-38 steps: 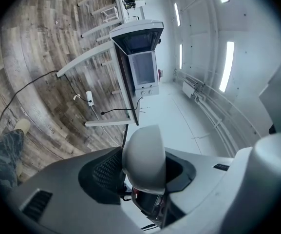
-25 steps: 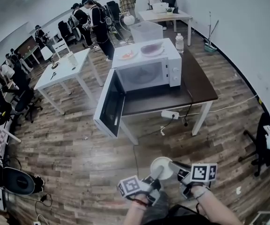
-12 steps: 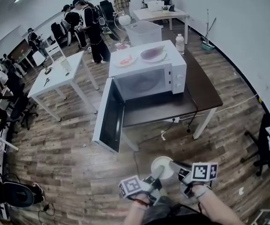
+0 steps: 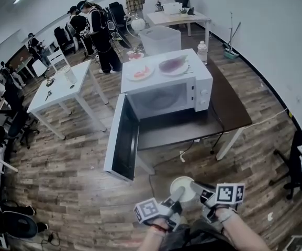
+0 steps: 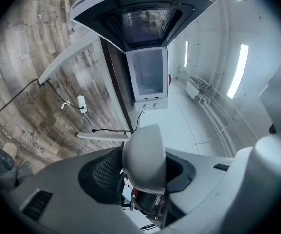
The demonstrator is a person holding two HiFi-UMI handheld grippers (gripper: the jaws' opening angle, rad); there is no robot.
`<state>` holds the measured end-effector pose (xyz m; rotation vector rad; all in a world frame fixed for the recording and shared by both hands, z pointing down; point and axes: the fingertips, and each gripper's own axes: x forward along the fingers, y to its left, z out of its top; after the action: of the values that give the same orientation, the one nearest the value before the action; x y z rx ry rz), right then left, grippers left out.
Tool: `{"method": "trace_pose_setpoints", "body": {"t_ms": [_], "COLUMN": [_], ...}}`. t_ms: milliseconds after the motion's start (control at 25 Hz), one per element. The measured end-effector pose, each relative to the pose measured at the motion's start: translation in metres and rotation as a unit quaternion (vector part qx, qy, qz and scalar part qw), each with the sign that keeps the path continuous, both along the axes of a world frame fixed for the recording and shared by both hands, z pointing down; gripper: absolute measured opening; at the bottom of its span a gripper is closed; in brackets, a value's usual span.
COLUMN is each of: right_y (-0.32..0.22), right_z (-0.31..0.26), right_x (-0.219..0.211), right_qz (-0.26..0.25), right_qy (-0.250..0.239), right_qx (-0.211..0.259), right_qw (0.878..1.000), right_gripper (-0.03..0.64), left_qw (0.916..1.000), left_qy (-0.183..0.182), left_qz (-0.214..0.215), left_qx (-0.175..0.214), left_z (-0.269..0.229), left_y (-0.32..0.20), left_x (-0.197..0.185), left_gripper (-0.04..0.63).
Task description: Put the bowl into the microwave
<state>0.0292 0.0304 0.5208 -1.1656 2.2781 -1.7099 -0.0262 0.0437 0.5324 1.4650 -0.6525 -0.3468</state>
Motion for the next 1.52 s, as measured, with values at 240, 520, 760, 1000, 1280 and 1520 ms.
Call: {"method": "trace_pose_setpoints", "body": {"t_ms": [240,520,760,1000,1280,1520], "right_y": [-0.021,-0.061,-0.108,-0.148,-0.185,-0.215], "right_z": [0.003,0.005,0.002,0.002,0.007,0.016], "right_x": [0.000,0.008,0.007,0.005,0.009,0.014], "right_qz": [0.000,-0.004,-0.007,0.000,0.007,0.036], "right_qy": [-0.004,0.000,0.005,0.000,0.003,-0.011], "right_qx": [0.001,0.009,0.023,0.028,0.026,0.017], "right_qw": [1.000,1.000,1.000,1.000,1.000,0.999], "right_gripper": [0.094,0.094,0.091,0.091,0.089,0.087], "left_qw": [1.0000,0.9996,0.9986,0.9974,0.9967,0.9941], "left_qy": [0.003,0.003,0.007,0.011,0.007,-0.048], "left_qz": [-0.005,-0.024,-0.051,-0.068,-0.078,-0.075], "left_qx": [0.000,0.012,0.013,0.021,0.020,0.061], "left_z": [0.002,0.006,0.002,0.001,0.009,0.011], "left_y": [-0.019,-0.058,-0.103,-0.143,-0.180,-0.213], "left_x": [0.001,0.009,0.010,0.006,0.008,0.008], "left_gripper": [0.187,0.187,0.187,0.193,0.201,0.226]}}
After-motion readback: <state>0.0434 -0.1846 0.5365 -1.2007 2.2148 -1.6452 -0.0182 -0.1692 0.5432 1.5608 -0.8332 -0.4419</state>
